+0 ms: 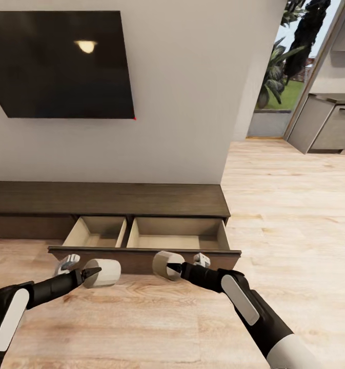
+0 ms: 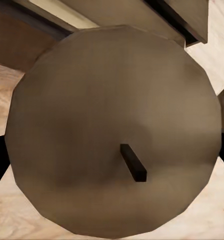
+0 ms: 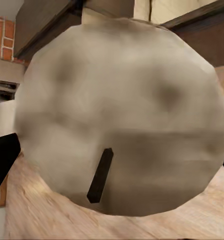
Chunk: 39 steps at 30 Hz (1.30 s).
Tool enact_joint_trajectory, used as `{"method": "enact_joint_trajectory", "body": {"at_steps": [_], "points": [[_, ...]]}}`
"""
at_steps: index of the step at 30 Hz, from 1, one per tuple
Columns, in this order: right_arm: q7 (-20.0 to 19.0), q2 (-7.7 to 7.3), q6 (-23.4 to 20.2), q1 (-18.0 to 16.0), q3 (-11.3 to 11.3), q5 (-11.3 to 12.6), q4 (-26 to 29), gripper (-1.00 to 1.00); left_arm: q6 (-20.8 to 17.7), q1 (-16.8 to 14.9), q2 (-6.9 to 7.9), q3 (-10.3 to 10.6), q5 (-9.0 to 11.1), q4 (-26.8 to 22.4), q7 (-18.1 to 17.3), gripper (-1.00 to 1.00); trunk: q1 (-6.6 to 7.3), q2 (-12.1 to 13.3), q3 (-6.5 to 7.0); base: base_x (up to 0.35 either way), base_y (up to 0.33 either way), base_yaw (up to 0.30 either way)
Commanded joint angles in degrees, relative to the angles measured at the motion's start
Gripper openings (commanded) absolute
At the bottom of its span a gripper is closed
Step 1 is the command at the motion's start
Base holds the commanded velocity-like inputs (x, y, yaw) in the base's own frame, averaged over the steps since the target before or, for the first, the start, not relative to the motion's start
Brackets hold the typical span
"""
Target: Place each of the two pumpkins and all three candles from the living room inside a cabinet in the living room (use any cabinet), then make sure every cabinet is closed, and position the cauldron so it is next to a table in the living room.
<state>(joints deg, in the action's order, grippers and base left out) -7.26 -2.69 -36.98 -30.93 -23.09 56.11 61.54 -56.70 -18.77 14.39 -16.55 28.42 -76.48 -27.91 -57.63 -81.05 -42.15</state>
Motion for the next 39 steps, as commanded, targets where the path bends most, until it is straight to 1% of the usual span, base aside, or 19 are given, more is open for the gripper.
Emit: {"method": "enact_joint_trajectory", "body": {"at_steps": [1,2,4,6,8,10,13,15,17,19,22,23,24,26,28,30,32,35,39], "points": [[0.43,-0.04,-0.32,-0.01,0.42,-0.42,1.34,-1.0,-0.22,-0.18,-0.54,0.12,-0.14,-0.09,0.08,-1.0,0.0,-0.02,-0.05,0.0,0.0,0.0],[1.89,-0.01,-0.48,-0.01,0.83,-0.6,2.36,-1.0,-0.22,-0.36,-1.14,0.36,-0.19,-0.14,0.26,-1.0,0.0,-0.02,-0.05,0.0,0.0,0.0],[8.21,-0.02,-0.68,-0.01,1.37,-0.86,4.91,-1.0,-0.24,-2.49,-1.96,1.75,-0.4,-0.45,0.51,-1.0,0.0,-0.02,-0.05,0.0,0.0,0.0],[11.76,-0.03,-1.02,-0.03,1.48,-0.88,7.59,-1.0,-0.25,-5.84,-2.24,4.77,-0.53,-0.29,1.05,-1.0,0.0,-0.02,-0.05,0.0,0.0,0.0],[14.9,-0.03,-2.99,-0.46,1.57,-0.68,9.8,-1.0,-0.25,-9.1,-2.36,8.26,-0.53,-0.11,3.42,-1.0,0.0,-0.02,-0.05,0.0,0.0,0.0],[18.29,0.09,-6.07,-1.41,1.8,-0.49,11.19,-1.0,-0.25,-11.63,-2.46,9.88,-0.24,-0.04,6.48,-1.0,0.0,-0.02,-0.05,0.0,0.0,0.0],[23.14,0.25,-8.88,-2.47,3.64,-0.35,13.0,-1.0,-0.25,-14.52,-3.15,10.76,-0.09,0.82,9.2,-1.0,0.0,-0.02,-0.05,0.0,0.0,0.0],[25.46,0.34,-9.54,-3.58,4.81,-0.37,13.06,-1.0,-0.22,-16.82,-4.11,11.01,-0.13,3.3,11.04,-1.0,0.0,-0.02,-0.05,0.0,0.0,0.0],[28.46,0.38,-9.81,-5.44,5.29,-0.61,12.63,-1.0,-0.12,-19.04,-5.18,11.15,-0.35,6.27,14.1,-1.0,0.0,-0.02,-0.05,0.0,0.0,0.0],[34.85,0.41,-9.86,-7.41,5.47,-0.84,12.23,-1.0,0.04,-20.3,-6.42,11.25,-0.68,7.98,18.38,-1.0,0.0,-0.02,-0.05,0.0,0.0,0.0],[47.48,0.91,-9.66,-10.69,5.46,-0.65,11.8,-1.0,0.21,-21.07,-8.55,11.39,-0.85,9.16,25.63,-1.0,0.0,-0.02,-0.05,0.0,0.0,0.0],[50.32,1.59,-9.62,-11.98,5.37,-0.62,11.27,-1.0,0.23,-21.32,-9.25,11.41,-0.9,9.32,27.53,-1.0,0.0,-0.02,-0.05,0.0,0.0,0.0],[52.98,3.07,-9.66,-13.61,5.27,-0.75,9.87,-1.0,0.25,-21.97,-10.14,11.47,-0.92,9.47,29.62,-1.0,0.0,-0.02,-0.05,0.0,0.0,0.0],[55.01,5.77,-9.55,-15.37,5.03,-0.9,7.17,-1.0,0.26,-22.61,-10.93,11.7,-0.96,9.6,31.08,-1.0,0.0,-0.02,-0.05,0.0,0.0,0.0],[55.93,8.53,-9.26,-16.88,4.71,-0.96,4.49,-1.0,0.19,-22.94,-11.2,11.82,-0.91,9.38,31.67,-1.0,0.0,-0.02,-0.05,0.0,0.0,0.0],[56.3,10.1,-9.1,-17.71,4.2,-0.99,3.03,-1.0,0.04,-23.06,-11.27,11.86,-0.82,8.88,31.89,-1.0,0.0,-0.02,-0.05,0.0,0.0,0.0],[56.54,10.76,-9.03,-18.05,3.27,-0.95,2.43,-1.0,-0.03,-23.11,-11.4,11.88,-0.92,8.3,31.98,-1.0,0.0,-0.02,-0.05,0.0,0.0,0.0],[56.69,11.1,-8.95,-18.25,1.75,-0.68,2.05,-1.0,-0.01,-23.14,-11.56,11.97,-0.92,7.99,32.02,-1.0,0.0,-0.02,-0.05,0.022,0.017,0.0],[56.73,11.19,-8.91,-18.31,1.18,-0.41,1.68,-1.0,0.01,-23.15,-11.57,12.67,-1.03,7.92,32.0,-1.0,0.0,-0.02,-0.05,0.142,0.105,0.0]]}}
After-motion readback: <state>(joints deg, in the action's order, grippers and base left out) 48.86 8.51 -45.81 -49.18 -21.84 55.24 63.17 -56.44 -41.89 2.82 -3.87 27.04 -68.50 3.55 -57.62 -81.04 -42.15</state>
